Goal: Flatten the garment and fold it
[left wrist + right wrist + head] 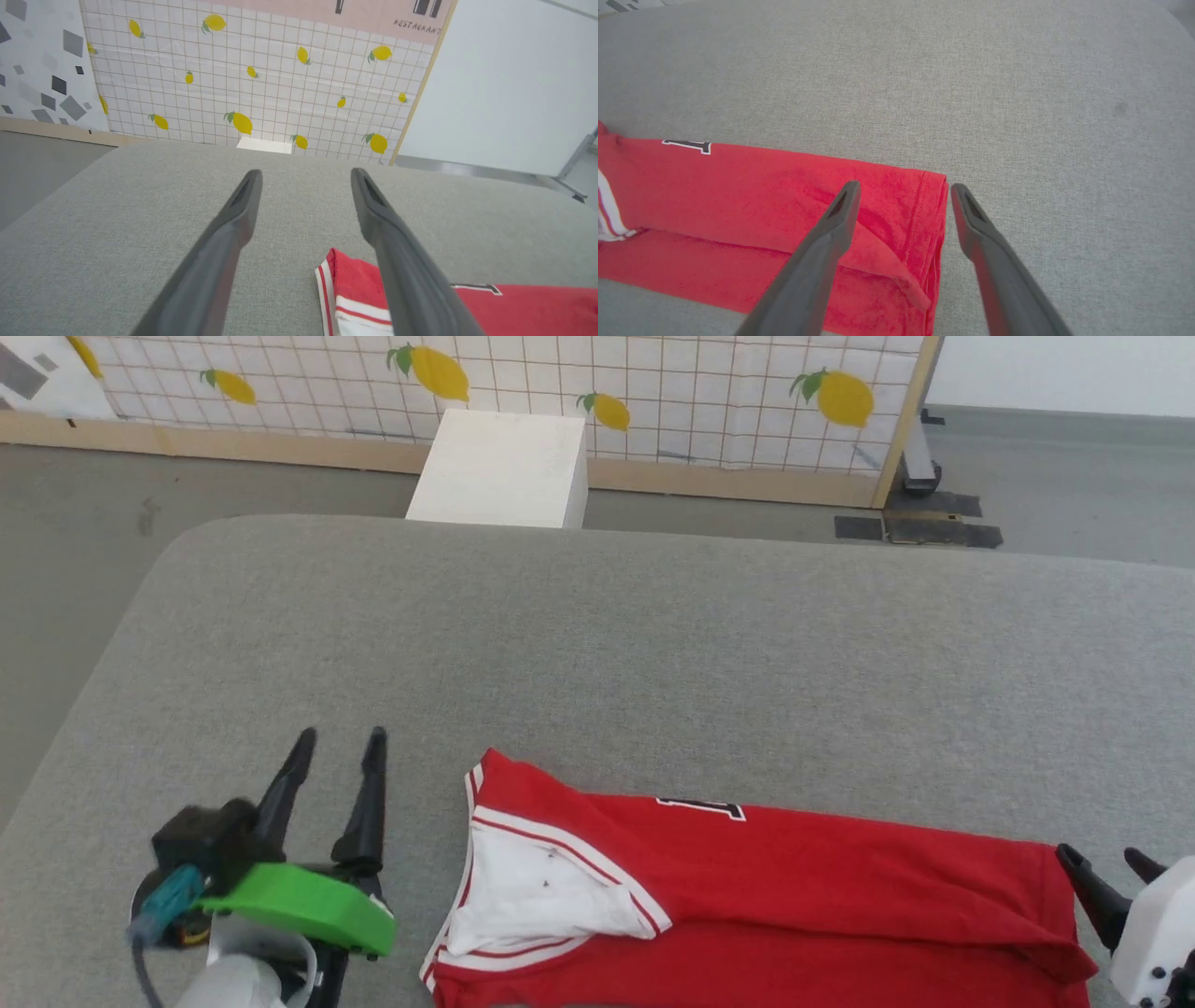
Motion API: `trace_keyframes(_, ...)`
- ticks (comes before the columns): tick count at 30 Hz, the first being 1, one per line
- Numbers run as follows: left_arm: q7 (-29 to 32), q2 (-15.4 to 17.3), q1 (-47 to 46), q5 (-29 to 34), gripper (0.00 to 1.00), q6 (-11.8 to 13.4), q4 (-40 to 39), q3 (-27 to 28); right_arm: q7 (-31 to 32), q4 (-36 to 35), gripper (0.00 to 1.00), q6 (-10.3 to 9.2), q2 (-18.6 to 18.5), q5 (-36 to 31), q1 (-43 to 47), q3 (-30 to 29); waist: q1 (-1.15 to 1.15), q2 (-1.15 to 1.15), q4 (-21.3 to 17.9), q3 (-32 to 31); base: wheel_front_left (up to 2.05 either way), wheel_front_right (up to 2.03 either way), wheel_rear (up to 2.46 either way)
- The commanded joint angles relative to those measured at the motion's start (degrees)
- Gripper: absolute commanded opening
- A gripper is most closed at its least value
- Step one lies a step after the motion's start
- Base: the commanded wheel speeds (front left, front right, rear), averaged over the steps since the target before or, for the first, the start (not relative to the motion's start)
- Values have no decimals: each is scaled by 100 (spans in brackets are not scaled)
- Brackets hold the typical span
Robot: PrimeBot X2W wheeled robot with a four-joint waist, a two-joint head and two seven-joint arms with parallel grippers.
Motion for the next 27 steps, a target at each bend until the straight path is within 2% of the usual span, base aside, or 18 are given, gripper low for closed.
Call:
trace_keyframes(1,-20,-208,267,163,100,-49,-115,255,24,10,100,-8,226,-146,51,-132,0,0,36,38,0,0,0)
trace_keyframes(6,-20,-939,759,1051,100,-338,-621,1264,-2,132,100,-8,1103,-735,45,-739,0,0,90,123,0,0,0)
trace_keyframes(10,-21,-1277,1014,2030,100,-480,-937,1694,-76,340,100,-8,1431,-1112,61,-1041,0,0,103,178,0,0,0)
trace_keyframes(14,-21,-1489,1225,2838,100,-523,-1221,1845,-210,702,100,-8,1582,-1237,12,-1310,0,0,118,250,0,0,0)
trace_keyframes(18,-21,-1596,1362,3249,100,-637,-1187,1794,-272,1170,100,-8,1630,-1105,-40,-1370,0,0,142,328,0,0,0)
trace_keyframes(23,-21,-1734,1347,3375,100,-720,-1138,1819,-314,1635,100,-8,1641,-840,-85,-1258,0,0,185,434,0,0,0)
trace_keyframes(27,-21,-1817,1304,3405,100,-800,-1079,1864,-329,1812,100,-8,1642,-588,-72,-905,0,0,214,522,0,0,0)
